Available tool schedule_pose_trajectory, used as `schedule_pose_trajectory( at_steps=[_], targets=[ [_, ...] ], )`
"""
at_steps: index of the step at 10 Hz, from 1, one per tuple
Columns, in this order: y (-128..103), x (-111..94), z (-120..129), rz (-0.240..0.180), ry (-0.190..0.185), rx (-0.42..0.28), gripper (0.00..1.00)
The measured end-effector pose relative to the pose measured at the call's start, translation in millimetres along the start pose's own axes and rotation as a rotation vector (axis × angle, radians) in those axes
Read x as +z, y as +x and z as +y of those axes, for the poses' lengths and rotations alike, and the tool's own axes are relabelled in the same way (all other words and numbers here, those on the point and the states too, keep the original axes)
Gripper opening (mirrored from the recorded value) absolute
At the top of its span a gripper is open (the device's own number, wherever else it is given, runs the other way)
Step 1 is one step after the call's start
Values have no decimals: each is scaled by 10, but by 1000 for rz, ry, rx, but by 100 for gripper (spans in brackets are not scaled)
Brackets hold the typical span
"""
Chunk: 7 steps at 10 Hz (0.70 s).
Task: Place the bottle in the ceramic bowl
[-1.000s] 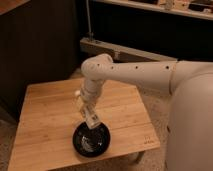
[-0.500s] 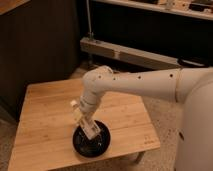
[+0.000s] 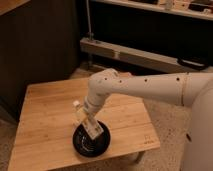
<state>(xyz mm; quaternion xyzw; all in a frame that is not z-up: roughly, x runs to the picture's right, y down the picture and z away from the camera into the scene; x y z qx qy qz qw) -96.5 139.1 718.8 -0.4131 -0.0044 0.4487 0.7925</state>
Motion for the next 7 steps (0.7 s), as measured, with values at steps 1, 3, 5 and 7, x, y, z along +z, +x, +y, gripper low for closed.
schedule_pose_trajectory(
  at_steps=[1, 3, 5, 7],
  targets=[
    [26, 84, -25, 17, -9, -3, 80],
    [83, 286, -49, 42, -34, -41, 80],
    [107, 308, -19, 9, -54, -99, 80],
    [121, 218, -5, -40, -62, -127, 80]
  ],
)
